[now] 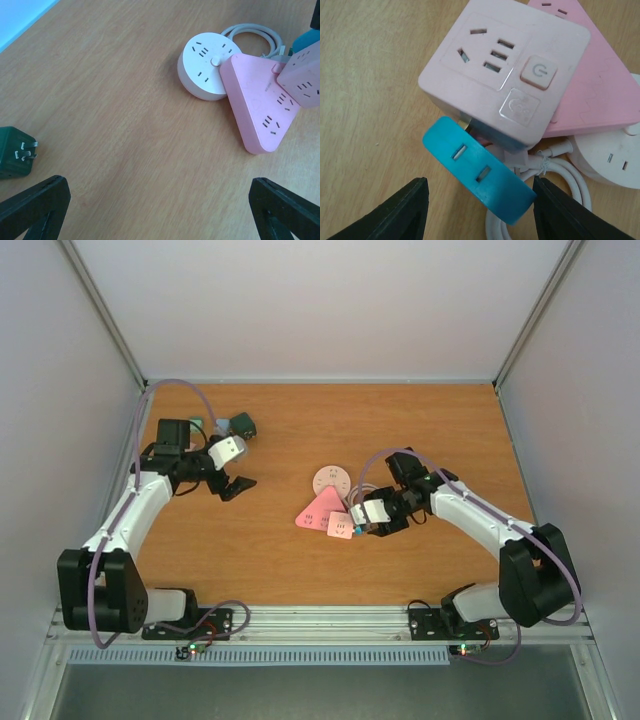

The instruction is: Pull the plug off the socket

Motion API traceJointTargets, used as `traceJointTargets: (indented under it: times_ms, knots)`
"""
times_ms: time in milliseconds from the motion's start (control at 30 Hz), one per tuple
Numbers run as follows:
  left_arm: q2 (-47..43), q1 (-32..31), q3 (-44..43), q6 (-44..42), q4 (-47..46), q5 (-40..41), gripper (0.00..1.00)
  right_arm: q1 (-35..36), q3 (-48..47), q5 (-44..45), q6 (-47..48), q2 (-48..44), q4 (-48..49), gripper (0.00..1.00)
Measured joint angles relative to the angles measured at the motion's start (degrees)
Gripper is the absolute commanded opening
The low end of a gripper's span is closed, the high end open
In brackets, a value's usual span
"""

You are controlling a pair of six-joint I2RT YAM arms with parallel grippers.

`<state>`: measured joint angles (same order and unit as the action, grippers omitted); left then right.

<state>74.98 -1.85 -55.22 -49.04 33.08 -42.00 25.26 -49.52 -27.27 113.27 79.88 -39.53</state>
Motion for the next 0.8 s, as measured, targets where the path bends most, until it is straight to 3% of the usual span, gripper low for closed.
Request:
traceJointTargets:
  times_ms: [433, 800]
  knots:
    - [0.48, -0.76, 0.31, 0.11, -0.85, -0.46, 1.00, 0.09, 5.29, 0.44, -5.07, -4.52, -0.20, 0.47]
    - [-0.92, -13.70, 6.25, -7.15, -1.14, -0.57, 1.00, 4.11, 7.69, 0.22, -16.22, -6.67, 3.89, 0.41]
